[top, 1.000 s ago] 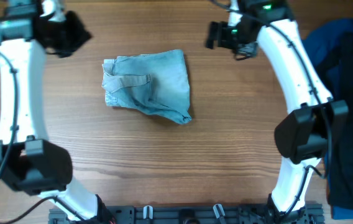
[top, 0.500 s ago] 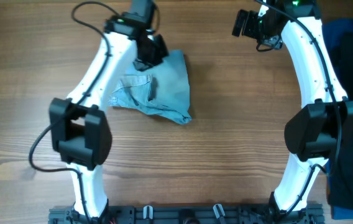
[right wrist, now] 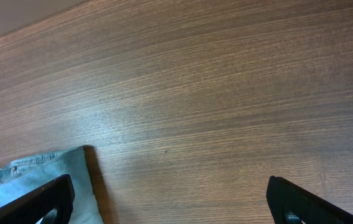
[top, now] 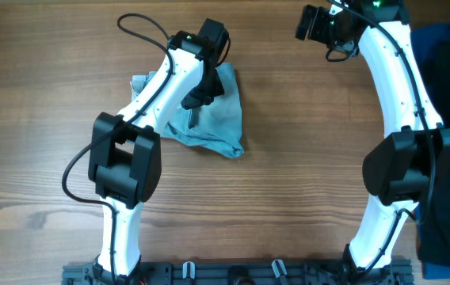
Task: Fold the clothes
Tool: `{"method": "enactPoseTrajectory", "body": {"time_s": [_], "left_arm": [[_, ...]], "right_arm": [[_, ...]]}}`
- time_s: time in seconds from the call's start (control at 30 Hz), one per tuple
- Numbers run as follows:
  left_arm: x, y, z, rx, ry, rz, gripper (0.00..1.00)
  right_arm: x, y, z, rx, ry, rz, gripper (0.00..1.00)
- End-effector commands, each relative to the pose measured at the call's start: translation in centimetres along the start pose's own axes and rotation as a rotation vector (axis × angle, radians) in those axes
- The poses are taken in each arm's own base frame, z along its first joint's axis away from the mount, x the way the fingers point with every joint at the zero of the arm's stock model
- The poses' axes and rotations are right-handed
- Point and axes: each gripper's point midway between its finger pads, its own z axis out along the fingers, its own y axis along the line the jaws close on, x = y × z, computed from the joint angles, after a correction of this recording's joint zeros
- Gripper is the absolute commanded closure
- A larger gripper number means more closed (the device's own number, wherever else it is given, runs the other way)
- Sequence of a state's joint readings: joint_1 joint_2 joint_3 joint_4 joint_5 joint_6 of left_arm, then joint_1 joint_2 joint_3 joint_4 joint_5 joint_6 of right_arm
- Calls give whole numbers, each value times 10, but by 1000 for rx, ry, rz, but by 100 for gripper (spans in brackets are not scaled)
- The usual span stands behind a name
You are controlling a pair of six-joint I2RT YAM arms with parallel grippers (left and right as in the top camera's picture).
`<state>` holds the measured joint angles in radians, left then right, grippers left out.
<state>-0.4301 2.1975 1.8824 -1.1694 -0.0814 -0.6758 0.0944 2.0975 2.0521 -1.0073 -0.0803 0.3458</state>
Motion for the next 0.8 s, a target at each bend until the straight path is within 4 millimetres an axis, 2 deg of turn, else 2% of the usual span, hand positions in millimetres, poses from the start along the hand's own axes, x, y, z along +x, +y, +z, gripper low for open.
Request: {"method": "enactPoseTrajectory", "body": {"time_s": [0.0,0.2,0.27,0.3,0.37,0.53,0.67,0.77], "left_arm": [[-4,4,12,-25,-21,-19,96],[3,8,36,-31,-16,-19,96],[3,16,37,-70,-25,-15,96],[-2,30,31,-136,-64,-13,96],[-4,45,23,-199,-86,-12,96],[12,85,7,-319,-8,-89,96],[8,121,-22,-466,-83,-159,96],[16,128,-28,-486,-58,-167,96]], "right_arm": [[-3,-3,0,15,-11,-4,0],[-3,-3,0,15,-11,-4,0],[-3,-3,0,15,-11,-4,0],[-3,-3,0,15,-12,-4,0],[-3,-3,0,15,-12,-4,0],[-3,-3,0,15,-11,-4,0],[-3,-3,0,15,-12,-4,0],[-3,-3,0,15,-11,-4,0]]}}
